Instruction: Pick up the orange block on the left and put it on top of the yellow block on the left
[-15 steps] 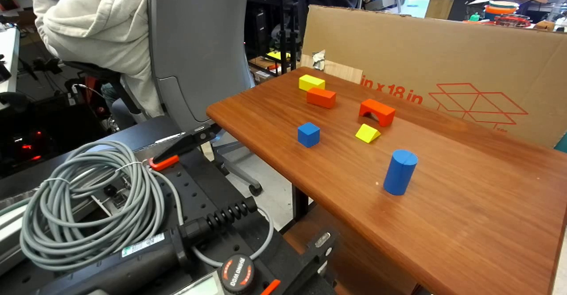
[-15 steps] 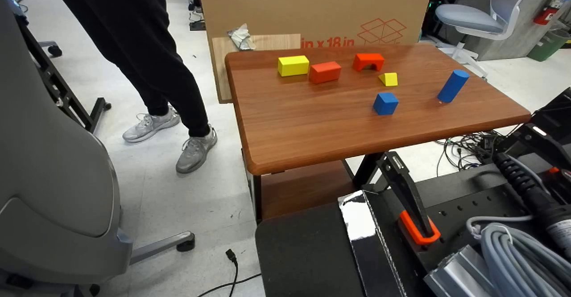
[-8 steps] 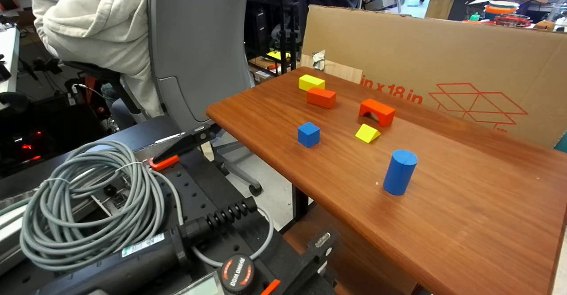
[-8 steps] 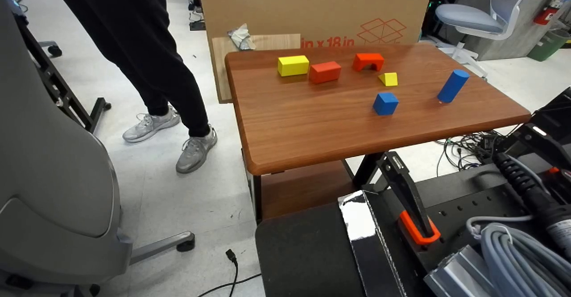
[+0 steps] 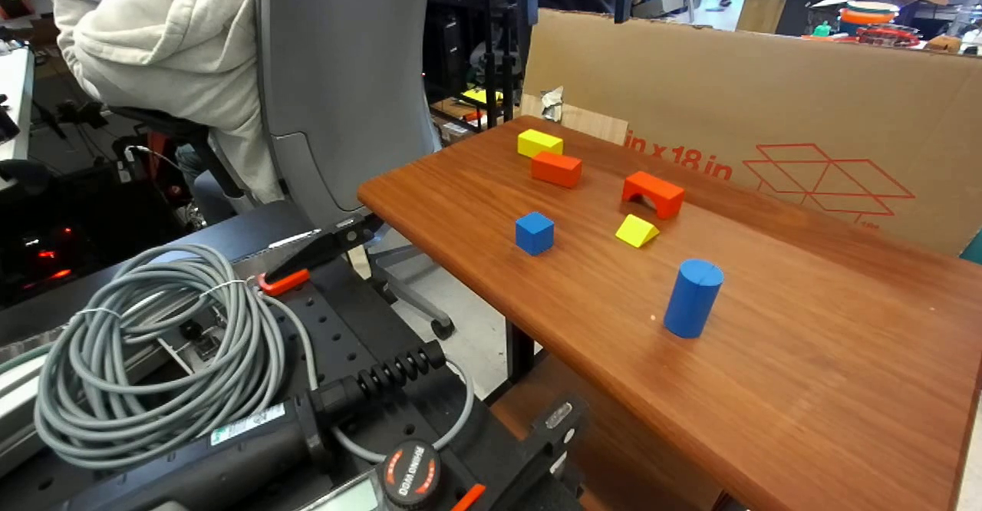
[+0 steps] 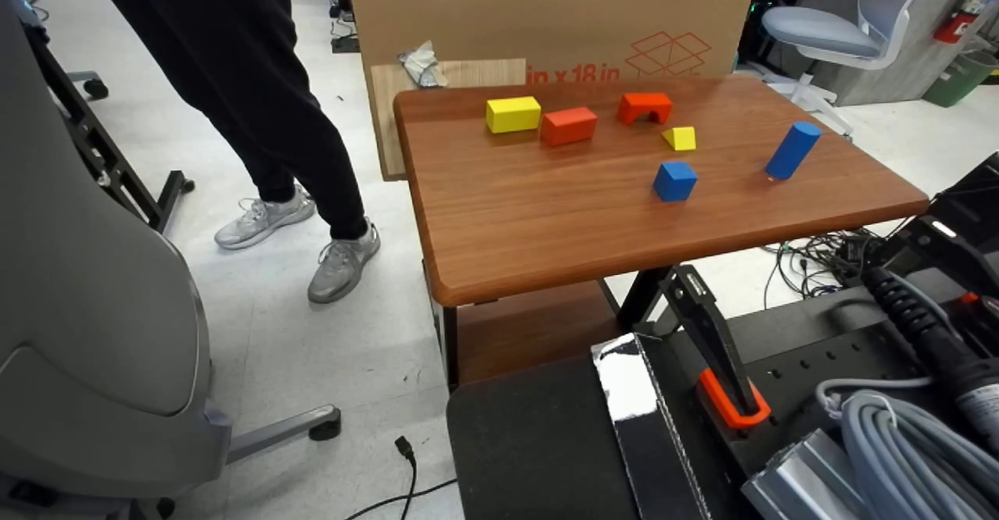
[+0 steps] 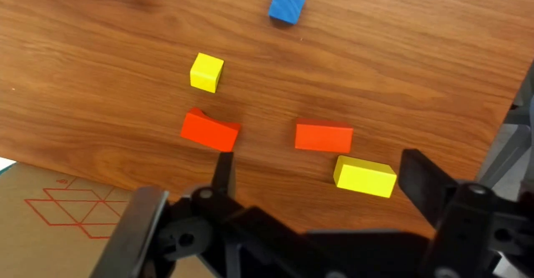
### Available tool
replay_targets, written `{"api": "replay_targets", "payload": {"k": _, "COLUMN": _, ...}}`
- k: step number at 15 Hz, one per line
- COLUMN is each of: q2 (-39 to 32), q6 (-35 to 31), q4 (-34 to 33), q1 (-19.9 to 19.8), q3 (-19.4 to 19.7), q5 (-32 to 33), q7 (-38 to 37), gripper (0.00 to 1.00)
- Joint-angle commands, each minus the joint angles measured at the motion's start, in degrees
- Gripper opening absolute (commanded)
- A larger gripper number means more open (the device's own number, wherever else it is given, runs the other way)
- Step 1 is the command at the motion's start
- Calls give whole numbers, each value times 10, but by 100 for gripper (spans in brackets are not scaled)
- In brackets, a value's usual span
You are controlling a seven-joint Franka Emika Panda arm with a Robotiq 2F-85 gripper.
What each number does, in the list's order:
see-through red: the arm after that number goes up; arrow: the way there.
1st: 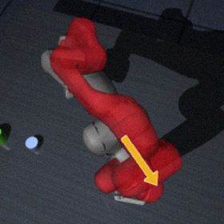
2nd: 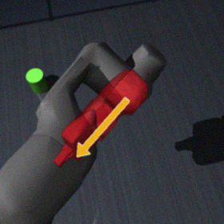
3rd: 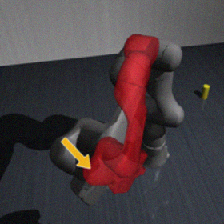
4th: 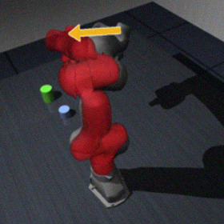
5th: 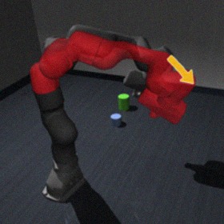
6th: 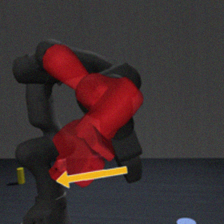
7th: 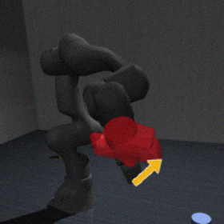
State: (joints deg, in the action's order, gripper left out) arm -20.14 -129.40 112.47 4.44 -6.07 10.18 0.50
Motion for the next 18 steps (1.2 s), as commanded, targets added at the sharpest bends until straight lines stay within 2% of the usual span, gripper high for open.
{"api": "replay_targets", "payload": {"k": 1, "q2": -85, "q6": 2, "q4": -78, "q1": 10, "q3": 3, "q5": -3, "q7": 43, "gripper": 100}}
{"api": "replay_targets", "payload": {"k": 5, "q2": -128, "q6": -17, "q4": -91, "q1": 10, "q3": 0, "q5": -7, "q7": 73, "gripper": 100}}
{"api": "replay_targets", "payload": {"k": 11, "q2": -152, "q6": -71, "q4": -70, "q1": 3, "q3": 7, "q5": -18, "q7": 58, "gripper": 100}}
{"api": "replay_targets", "payload": {"k": 18, "q2": -184, "q6": -55, "q4": -101, "q1": 4, "q3": -2, "q5": -74, "q7": 41, "gripper": 100}}
